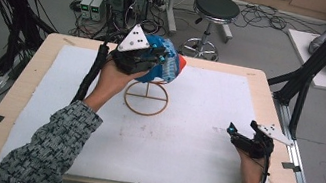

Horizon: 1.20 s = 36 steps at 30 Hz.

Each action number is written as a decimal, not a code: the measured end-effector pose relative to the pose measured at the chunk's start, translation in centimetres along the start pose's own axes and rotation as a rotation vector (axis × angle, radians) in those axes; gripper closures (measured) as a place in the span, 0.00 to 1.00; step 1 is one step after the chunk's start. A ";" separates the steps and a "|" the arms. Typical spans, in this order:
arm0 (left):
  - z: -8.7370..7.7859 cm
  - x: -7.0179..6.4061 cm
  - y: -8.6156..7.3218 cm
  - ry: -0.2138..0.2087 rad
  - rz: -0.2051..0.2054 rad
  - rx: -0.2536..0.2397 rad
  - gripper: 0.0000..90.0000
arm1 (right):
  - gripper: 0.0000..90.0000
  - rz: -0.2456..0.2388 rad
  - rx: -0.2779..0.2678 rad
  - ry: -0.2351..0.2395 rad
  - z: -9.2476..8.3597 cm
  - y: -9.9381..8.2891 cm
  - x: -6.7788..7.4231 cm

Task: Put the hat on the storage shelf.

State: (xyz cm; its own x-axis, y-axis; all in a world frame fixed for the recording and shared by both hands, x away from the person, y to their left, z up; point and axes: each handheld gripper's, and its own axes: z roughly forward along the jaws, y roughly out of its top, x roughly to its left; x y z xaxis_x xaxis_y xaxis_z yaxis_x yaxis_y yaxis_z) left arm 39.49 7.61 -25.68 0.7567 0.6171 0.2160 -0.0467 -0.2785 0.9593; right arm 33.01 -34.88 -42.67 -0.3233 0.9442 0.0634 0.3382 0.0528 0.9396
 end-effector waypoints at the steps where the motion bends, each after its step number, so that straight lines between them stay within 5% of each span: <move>1: 0.0 0.0 0.0 -0.001 0.001 -0.002 0.83 | 0.13 -0.003 -0.002 0.002 0.0 0.0 0.0; 13: -1.8 0.9 -0.1 0.051 -0.010 -0.031 0.65 | 0.13 -0.003 -0.002 0.000 -0.1 0.0 0.0; 23: -5.5 2.5 -1.4 0.125 -0.038 -0.040 0.62 | 0.13 -0.001 -0.004 -0.001 0.0 0.0 0.0; 36: -10.0 3.0 -4.1 0.216 -0.049 -0.019 0.48 | 0.13 0.000 -0.008 -0.006 -0.1 0.1 0.0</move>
State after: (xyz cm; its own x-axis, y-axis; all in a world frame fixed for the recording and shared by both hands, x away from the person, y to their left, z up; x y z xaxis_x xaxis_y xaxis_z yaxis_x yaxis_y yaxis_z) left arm 35.44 17.99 -27.09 0.6014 0.7732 0.2010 -0.0271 -0.2317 0.9724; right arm 32.98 -34.89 -42.60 -0.3180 0.9461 0.0609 0.3313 0.0507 0.9422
